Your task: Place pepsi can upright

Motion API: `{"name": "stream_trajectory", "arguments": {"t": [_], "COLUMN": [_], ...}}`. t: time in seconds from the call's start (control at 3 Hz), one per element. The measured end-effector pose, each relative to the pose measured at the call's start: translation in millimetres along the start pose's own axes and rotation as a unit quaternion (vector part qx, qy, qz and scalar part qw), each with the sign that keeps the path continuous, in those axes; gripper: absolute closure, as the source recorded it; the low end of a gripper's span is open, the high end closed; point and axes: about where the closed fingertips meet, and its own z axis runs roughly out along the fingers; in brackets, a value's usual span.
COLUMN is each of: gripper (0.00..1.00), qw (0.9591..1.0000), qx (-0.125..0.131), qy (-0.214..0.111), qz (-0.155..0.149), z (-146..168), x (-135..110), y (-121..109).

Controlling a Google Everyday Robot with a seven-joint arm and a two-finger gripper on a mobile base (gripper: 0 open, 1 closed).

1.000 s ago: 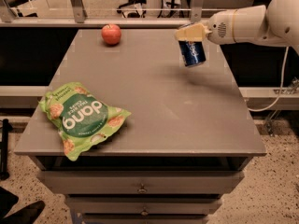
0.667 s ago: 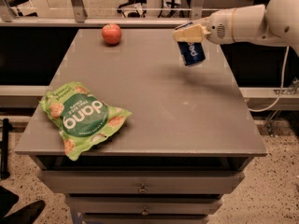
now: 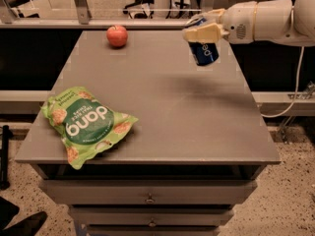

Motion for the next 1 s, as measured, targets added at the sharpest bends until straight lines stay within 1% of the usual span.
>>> {"name": "stream_trajectory", "arguments": {"t": [0.33, 0.67, 1.0], "gripper": [1.0, 1.0, 1.0], "qw": [0.9964, 0.9909, 0.9875], "qx": [-0.024, -0.039, -0.051], "qy": [-0.016, -0.06, -0.12], "qz": [-0.079, -0.114, -0.089], "z": [-10.2, -19.2, -24.6], "x": [-2.6, 4.4, 16.3], "y": [11.4, 9.1, -1.5]}}
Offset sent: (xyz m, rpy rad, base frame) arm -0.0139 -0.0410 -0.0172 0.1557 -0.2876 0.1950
